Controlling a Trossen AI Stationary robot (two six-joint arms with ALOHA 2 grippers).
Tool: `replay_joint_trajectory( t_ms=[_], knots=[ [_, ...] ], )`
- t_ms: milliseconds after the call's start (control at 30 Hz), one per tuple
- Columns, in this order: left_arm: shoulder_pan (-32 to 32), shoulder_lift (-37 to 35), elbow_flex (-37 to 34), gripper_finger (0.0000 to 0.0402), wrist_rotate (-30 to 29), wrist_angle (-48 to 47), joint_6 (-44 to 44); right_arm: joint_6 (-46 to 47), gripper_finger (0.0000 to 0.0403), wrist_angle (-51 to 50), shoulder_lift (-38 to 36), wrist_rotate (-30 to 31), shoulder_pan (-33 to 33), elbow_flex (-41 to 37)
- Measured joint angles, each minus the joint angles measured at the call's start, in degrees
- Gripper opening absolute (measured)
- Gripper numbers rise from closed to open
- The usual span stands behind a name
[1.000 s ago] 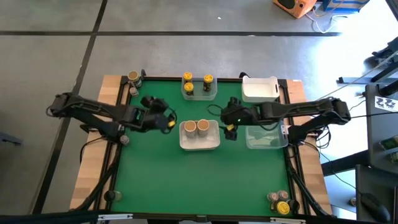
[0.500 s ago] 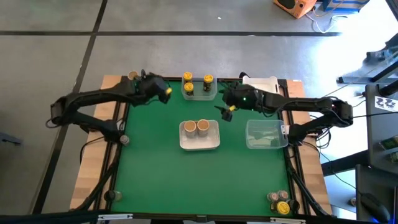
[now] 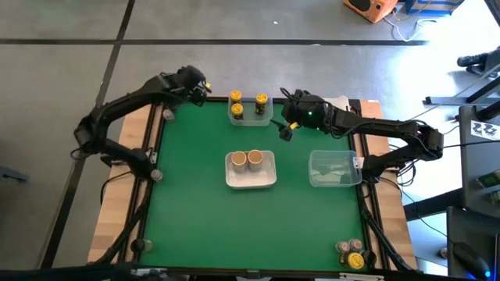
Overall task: Sort spices by type
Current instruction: Put the gold seasoning bottle into the bottom white bin
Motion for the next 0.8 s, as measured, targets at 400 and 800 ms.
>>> replay_joint_trajectory(
  t_ms=[400, 800],
  knots=[
    [8.79, 18.28, 15.79, 0.0345, 2.36, -24.23, -8.82, -3.75, 0.0348, -1.13, 0.28, -0.16, 0.11, 0.0],
    [13.65, 26.68, 15.73, 0.0345, 2.16, -27.0, -13.02, -2.38, 0.0348, -4.7, 0.28, -0.18, 0.13, 0.0]
  ],
)
